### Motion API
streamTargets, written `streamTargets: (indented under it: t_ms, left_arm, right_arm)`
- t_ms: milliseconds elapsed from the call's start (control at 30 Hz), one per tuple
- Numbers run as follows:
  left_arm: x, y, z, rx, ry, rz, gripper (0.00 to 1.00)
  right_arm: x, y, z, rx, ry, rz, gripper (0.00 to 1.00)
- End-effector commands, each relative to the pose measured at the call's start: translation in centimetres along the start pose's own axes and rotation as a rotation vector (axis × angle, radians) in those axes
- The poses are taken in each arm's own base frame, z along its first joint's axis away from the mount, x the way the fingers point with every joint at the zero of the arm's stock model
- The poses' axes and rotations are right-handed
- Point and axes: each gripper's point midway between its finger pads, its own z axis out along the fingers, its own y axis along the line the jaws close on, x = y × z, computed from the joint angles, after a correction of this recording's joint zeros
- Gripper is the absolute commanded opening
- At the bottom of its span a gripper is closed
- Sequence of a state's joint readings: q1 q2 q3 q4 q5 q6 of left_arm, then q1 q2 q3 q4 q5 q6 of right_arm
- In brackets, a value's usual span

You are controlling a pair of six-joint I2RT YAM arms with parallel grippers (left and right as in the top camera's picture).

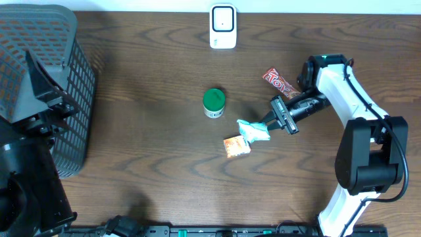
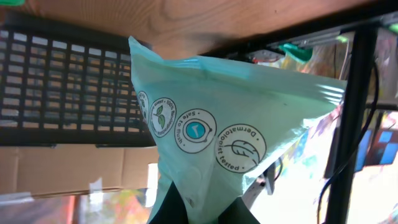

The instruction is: Scan the item barcode

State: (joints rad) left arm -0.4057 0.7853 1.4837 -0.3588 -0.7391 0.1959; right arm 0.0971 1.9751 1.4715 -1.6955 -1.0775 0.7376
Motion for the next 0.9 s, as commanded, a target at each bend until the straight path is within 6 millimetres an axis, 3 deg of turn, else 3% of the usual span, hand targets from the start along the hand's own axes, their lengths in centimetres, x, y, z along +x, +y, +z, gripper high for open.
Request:
streamTargets:
  t_ms: [0,133,300,400,567,600,667,700,733,867]
  left_arm:
    - [-0.2,0.5,-0.2,-0.009,-0.010,-0.027,0.98]
    - [-0.3,0.7,-0.5,-0.009,-0.014,-0.032,0.98]
    - [-0.4,1.3,-1.1,-0.010,-0.024,-0.042,0.98]
    - [-0.4,1.8,-1.5,-0.011,-0.033,-0.051,0.98]
    - [-0.3,2.2,-2.0,-0.013,-0.046,-0.064,0.98]
    - [-0.2,2.3,-2.0,-0.013,-0.047,-0.065,0.98]
    - [-0.2,2.3,-2.0,-0.014,-0.048,-0.066,0.98]
    - [-0.2,2.3,-2.0,-0.014,-0.048,-0.065,0.98]
    - [-0.2,2.3,-2.0,-0.013,-0.048,-0.065,0.98]
    - [-0.2,2.3,-2.0,-0.013,-0.047,-0.065,0.98]
  right_arm:
    - [0.4,0.8,0.1,-0.028,0.005,0.100,0.02]
    - [-2.3,3.6,-0.2,-0.098,-0.095,-0.139,0.01]
    - [-4.6,8.3,-1.4,-0.166,-0.261,-0.837,0.02]
    - [-6.6,8.3,-1.8,-0.071,-0.380,-1.008,0.23]
    - [-13.1,5.4,-4.8,0.260,-0.704,-0.883,0.40]
    - [-14.0,4.8,-5.6,0.325,-0.759,-0.857,0.51]
    - [-15.0,4.1,-6.6,0.397,-0.823,-0.831,0.88]
    - [-15.0,4.1,-6.7,0.405,-0.832,-0.828,0.92]
    - [-15.0,4.1,-6.7,0.400,-0.829,-0.829,0.94]
    - [-13.4,5.4,-5.6,0.330,-0.781,-0.902,0.60]
